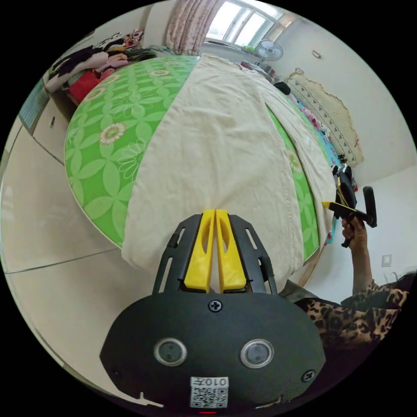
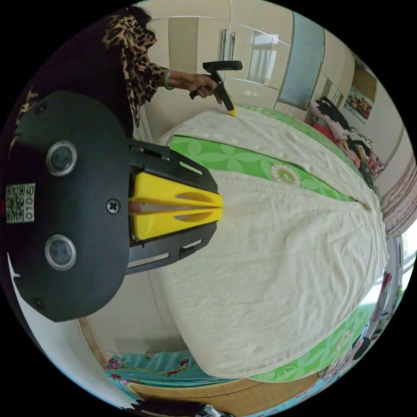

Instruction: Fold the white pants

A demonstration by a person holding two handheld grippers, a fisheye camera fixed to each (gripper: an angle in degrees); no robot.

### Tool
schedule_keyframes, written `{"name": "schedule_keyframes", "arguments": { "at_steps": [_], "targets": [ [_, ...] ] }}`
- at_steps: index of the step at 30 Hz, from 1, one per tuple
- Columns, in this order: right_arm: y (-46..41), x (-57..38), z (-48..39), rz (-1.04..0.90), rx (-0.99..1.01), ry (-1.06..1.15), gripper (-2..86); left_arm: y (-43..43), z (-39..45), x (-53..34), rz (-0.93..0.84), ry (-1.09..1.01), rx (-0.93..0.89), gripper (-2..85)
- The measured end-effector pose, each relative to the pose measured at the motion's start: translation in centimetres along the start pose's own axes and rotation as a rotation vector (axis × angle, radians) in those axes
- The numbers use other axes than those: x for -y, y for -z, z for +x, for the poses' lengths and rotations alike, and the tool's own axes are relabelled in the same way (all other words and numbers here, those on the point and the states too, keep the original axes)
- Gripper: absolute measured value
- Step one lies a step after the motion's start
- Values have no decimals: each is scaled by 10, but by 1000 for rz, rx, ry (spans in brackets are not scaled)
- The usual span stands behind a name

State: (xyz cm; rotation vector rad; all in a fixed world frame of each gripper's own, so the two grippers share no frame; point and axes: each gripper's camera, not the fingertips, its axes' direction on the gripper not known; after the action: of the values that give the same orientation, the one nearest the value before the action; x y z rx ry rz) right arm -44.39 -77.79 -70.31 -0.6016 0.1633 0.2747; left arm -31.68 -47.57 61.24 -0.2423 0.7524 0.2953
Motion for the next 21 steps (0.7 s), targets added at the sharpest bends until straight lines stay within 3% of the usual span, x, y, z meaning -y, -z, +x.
{"name": "schedule_keyframes", "arguments": {
  "at_steps": [6, 10, 13, 17, 21],
  "targets": [
    [-28, -22, 17, -124, -4, 67, 20, 4, 14, 23, -60, 119, 140, -4],
    [-48, -35, 23, -248, -83, 170, 18, 10, 35, 44, -153, 198, 437, -4],
    [-55, -34, 24, -224, -95, 215, 18, 33, 64, 64, -36, 176, 189, -3],
    [-56, 8, 22, -40, -66, 202, 19, 21, 123, 124, 29, 14, 178, -3],
    [-93, 62, -1, 23, -150, 188, 20, -5, 125, 183, 61, -15, 124, -2]
  ]
}}
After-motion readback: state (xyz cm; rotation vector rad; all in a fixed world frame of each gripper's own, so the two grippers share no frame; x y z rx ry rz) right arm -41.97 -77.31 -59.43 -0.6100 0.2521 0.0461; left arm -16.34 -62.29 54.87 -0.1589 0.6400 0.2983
